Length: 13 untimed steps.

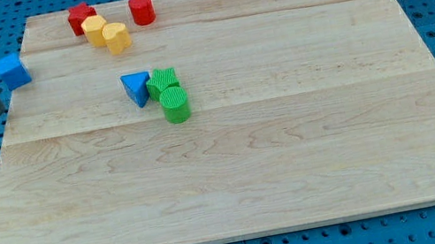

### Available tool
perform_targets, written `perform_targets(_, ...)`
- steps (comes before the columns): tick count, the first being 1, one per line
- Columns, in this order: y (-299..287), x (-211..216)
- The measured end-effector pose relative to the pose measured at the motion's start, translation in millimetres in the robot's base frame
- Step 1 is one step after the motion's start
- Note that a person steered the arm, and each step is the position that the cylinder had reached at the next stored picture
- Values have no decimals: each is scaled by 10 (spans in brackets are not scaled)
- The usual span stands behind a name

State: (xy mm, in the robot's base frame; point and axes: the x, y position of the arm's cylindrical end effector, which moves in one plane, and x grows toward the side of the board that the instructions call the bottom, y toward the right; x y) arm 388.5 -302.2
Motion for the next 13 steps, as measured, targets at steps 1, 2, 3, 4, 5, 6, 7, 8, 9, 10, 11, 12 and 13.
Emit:
perform_targets(1,-27,-248)
perform_targets(2,-27,-248)
perform_targets(3,-23,-529)
perform_targets(4,-7,-1155)
perform_targets(5,-19,-1277)
perform_targets(6,26,-1331)
perform_targets(7,590,-1202)
perform_targets(8,913,-836)
perform_targets(9,992,-679)
perform_targets(10,970,-679)
perform_targets(11,951,-679)
perform_targets(12,951,-679)
perform_targets(13,1085,-654)
